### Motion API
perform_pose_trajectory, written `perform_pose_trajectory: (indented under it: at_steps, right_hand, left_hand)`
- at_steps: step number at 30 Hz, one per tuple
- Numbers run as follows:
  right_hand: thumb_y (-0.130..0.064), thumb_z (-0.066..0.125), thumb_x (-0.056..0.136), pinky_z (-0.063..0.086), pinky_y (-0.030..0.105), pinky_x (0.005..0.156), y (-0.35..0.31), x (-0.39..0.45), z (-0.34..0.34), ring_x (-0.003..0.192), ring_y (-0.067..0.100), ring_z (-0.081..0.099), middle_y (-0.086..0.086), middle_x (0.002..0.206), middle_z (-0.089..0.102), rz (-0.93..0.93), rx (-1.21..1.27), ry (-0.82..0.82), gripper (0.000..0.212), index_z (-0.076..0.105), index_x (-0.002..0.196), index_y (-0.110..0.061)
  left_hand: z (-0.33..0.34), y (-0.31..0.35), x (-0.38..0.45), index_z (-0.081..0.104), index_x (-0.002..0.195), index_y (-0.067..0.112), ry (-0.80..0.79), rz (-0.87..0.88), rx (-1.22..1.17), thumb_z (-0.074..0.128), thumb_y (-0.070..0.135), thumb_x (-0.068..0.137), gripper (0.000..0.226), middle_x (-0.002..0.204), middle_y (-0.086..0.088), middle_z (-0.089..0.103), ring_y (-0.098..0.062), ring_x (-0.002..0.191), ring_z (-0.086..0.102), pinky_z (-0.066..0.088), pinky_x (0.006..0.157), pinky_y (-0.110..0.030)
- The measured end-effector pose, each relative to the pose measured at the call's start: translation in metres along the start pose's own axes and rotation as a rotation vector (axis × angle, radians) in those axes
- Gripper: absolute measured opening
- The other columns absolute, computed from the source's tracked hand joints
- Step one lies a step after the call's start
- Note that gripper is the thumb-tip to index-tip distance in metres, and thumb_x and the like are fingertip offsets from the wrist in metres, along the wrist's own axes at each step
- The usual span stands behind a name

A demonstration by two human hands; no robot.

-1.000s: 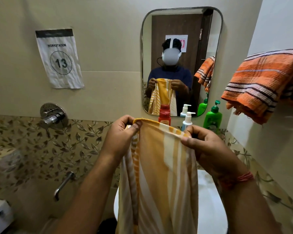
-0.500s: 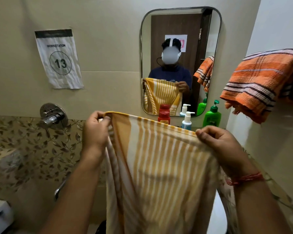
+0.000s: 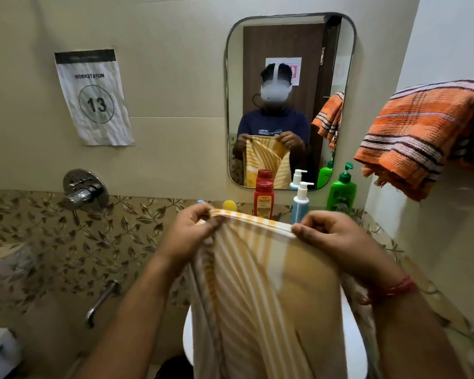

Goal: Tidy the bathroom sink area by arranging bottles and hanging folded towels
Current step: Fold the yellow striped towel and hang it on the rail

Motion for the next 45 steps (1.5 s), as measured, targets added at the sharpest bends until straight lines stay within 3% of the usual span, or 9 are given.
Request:
perform_pose_trajectory:
  at_steps: [2, 6, 10, 17, 20, 24, 31, 37, 45]
  right_hand:
    - [-0.046, 0.064, 0.076, 0.045, 0.019, 0.054, 0.005, -0.006, -0.013, 0.063, 0.009, 0.057, 0.003, 0.07, 0.064, 0.05, 0.051, 0.034, 0.04, 0.067, 0.08, -0.006]
    - [-0.037, 0.065, 0.089, 0.045, 0.023, 0.057, -0.013, 0.009, 0.007, 0.063, 0.005, 0.055, 0.003, 0.07, 0.063, -0.084, -0.149, 0.01, 0.027, 0.066, 0.075, -0.014]
    - [-0.032, 0.063, 0.092, 0.051, 0.033, 0.065, -0.025, 0.02, 0.034, 0.07, 0.009, 0.061, -0.003, 0.073, 0.065, -0.155, -0.2, -0.059, 0.019, 0.065, 0.078, -0.019]
    - [-0.033, 0.069, 0.087, 0.044, 0.015, 0.057, 0.005, 0.0, -0.018, 0.069, 0.01, 0.061, 0.004, 0.075, 0.066, 0.015, -0.152, 0.101, 0.023, 0.067, 0.077, -0.012]
    - [-0.034, 0.067, 0.089, 0.047, 0.018, 0.061, -0.004, 0.004, -0.004, 0.072, 0.007, 0.061, 0.0, 0.076, 0.066, 0.006, -0.181, 0.043, 0.021, 0.068, 0.078, -0.016]
    - [-0.034, 0.066, 0.091, 0.053, 0.037, 0.065, -0.018, 0.018, 0.032, 0.068, 0.015, 0.064, 0.003, 0.072, 0.068, -0.081, -0.17, -0.047, 0.023, 0.066, 0.078, -0.014]
    - [-0.04, 0.067, 0.085, 0.042, 0.025, 0.058, 0.004, 0.004, -0.005, 0.058, 0.001, 0.051, -0.008, 0.065, 0.059, 0.07, -0.165, -0.02, 0.026, 0.068, 0.076, -0.016]
    - [-0.039, 0.057, 0.093, 0.046, 0.03, 0.067, -0.012, 0.004, 0.014, 0.076, 0.014, 0.056, 0.001, 0.081, 0.059, 0.047, -0.258, -0.172, 0.023, 0.062, 0.082, -0.02]
    - [-0.025, 0.062, 0.09, 0.059, 0.042, 0.083, -0.003, -0.016, -0.01, 0.097, 0.029, 0.069, 0.013, 0.104, 0.072, 0.124, 0.263, -0.278, 0.023, 0.064, 0.112, -0.029]
  left_hand:
    - [-0.013, -0.004, -0.001, 0.066, 0.076, 0.02, 0.096, -0.027, -0.046, 0.08, 0.027, 0.08, 0.016, 0.072, 0.012, 0.064, -0.009, 0.07, 0.056, 0.046, 0.061, -0.018]
    - [0.029, 0.014, -0.011, 0.067, 0.121, 0.019, -0.329, -0.087, 0.108, 0.071, 0.023, 0.089, 0.032, 0.112, 0.004, 0.074, -0.012, 0.102, 0.071, 0.057, 0.085, -0.026]
    - [0.062, 0.023, -0.014, 0.067, 0.117, 0.018, -0.49, -0.002, 0.089, 0.063, 0.011, 0.096, 0.022, 0.116, -0.005, 0.071, -0.016, 0.112, 0.067, 0.054, 0.097, -0.032]
    - [-0.026, -0.004, 0.005, 0.071, 0.072, 0.031, 0.399, -0.037, 0.034, 0.058, 0.024, 0.1, 0.031, 0.083, 0.008, 0.069, -0.018, 0.084, 0.061, 0.048, 0.07, -0.03]
    - [0.006, 0.011, -0.002, 0.072, 0.106, 0.032, 0.004, -0.005, 0.068, 0.063, 0.036, 0.09, 0.019, 0.107, 0.013, 0.069, -0.007, 0.096, 0.066, 0.053, 0.067, -0.013]
    - [0.072, -0.002, -0.013, 0.071, 0.114, 0.029, -0.527, 0.0, 0.083, 0.066, 0.031, 0.094, 0.021, 0.112, 0.004, 0.072, -0.013, 0.108, 0.067, 0.055, 0.092, -0.035]
    - [0.012, -0.013, 0.002, 0.073, 0.082, 0.02, 0.134, -0.062, -0.007, 0.06, 0.018, 0.098, 0.021, 0.075, 0.005, 0.072, -0.012, 0.074, 0.066, 0.051, 0.064, -0.023]
    - [0.04, -0.005, -0.001, 0.072, 0.09, 0.017, 0.036, -0.079, 0.105, 0.06, 0.022, 0.099, 0.015, 0.083, -0.002, 0.074, -0.014, 0.076, 0.071, 0.06, 0.071, -0.03]
    - [0.009, -0.019, 0.012, 0.059, 0.075, 0.018, 0.449, -0.062, 0.017, 0.056, 0.004, 0.098, 0.027, 0.071, 0.004, 0.061, -0.001, 0.06, 0.055, 0.043, 0.053, -0.009]
Point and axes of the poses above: each hand's wrist, its own x-axis towards the middle knuckle, its own z-axis out of the palm, y = z × x, the point moved 2 cm from there along x, towards the middle knuckle
